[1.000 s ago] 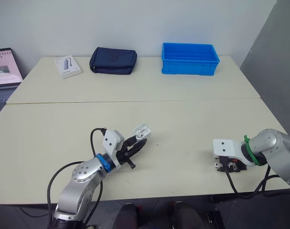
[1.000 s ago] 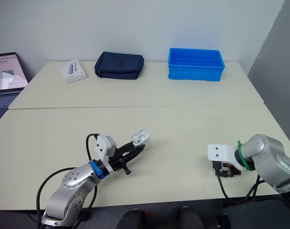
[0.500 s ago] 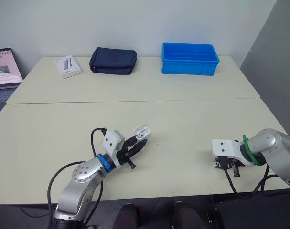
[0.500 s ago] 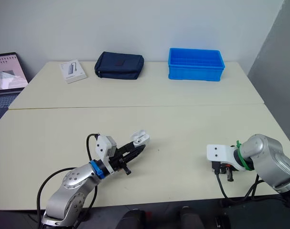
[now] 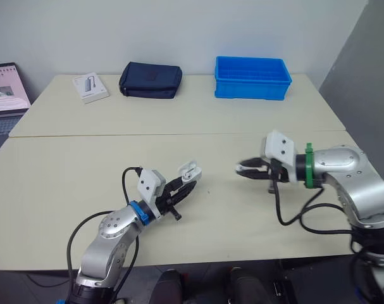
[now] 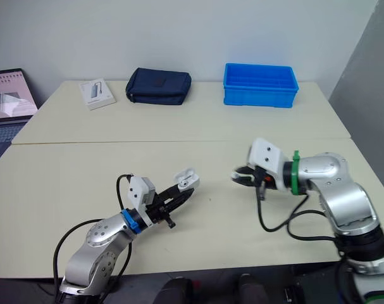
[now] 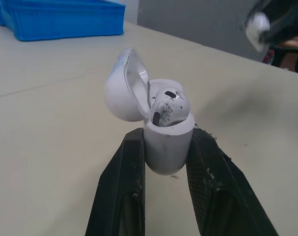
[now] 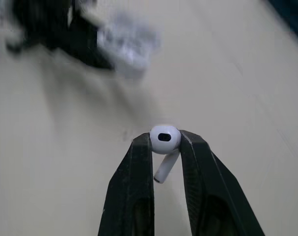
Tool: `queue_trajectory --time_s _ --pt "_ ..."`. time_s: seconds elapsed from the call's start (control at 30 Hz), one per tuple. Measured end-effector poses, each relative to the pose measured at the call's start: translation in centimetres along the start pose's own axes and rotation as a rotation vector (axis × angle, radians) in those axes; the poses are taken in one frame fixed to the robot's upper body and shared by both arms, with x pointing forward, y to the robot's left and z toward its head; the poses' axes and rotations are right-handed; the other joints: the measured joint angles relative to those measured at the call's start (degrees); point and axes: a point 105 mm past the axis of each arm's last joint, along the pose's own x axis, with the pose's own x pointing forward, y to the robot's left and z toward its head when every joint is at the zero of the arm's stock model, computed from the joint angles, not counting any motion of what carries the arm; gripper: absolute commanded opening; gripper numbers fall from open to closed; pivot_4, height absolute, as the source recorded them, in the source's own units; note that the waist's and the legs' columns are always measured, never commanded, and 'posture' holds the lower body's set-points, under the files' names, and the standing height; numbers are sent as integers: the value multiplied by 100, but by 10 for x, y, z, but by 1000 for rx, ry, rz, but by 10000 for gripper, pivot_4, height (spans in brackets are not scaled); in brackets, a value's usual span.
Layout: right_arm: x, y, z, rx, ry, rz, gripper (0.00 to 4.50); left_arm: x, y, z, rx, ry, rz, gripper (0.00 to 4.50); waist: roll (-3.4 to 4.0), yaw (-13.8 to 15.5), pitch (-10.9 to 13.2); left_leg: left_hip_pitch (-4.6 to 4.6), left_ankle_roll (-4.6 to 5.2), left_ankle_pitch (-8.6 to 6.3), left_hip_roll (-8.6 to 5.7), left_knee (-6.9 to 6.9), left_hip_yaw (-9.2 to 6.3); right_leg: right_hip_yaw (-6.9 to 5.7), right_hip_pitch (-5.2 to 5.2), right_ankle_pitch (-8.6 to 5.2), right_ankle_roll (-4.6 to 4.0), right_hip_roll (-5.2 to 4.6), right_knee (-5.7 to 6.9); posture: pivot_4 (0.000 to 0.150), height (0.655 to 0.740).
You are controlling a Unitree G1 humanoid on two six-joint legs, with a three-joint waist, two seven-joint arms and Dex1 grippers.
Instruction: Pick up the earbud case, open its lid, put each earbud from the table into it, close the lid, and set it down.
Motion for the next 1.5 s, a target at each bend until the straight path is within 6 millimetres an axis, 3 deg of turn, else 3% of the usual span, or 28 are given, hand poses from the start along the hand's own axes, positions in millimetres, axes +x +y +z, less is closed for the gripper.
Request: queue_trajectory --time_s 0.07,0.17,0.37,0.97,1.5 --pt "15 7 19 31 -175 -42 4048 2 0 5 15 -22 -9 7832 0 11 0 -4 0 0 1 2 -5 -2 1 0 0 -1 -2 1500 7218" --pt "22 5 29 54 -278 -115 4048 3 0 8 27 -32 -16 7832 -1 25 -1 -4 0 0 -6 8 4 3 2 2 2 -10 -4 1500 7218" --pt "40 15 29 84 -382 -187 4048 6 2 8 34 -39 -20 7832 -1 3 -1 7 1 1 0 7 8 6 1 6 -3 -1 8 1500 7218" --pt "55 18 -21 52 -328 -259 4048 10 3 16 64 -63 -33 7832 -1 0 -1 7 1 1 1 5 11 10 1 6 -3 0 5 1500 7218" --pt "58 23 -34 19 -291 -258 4048 10 3 16 63 -61 -34 7832 -1 0 -1 7 1 1 1 5 10 10 1 6 -3 0 5 1500 7218"
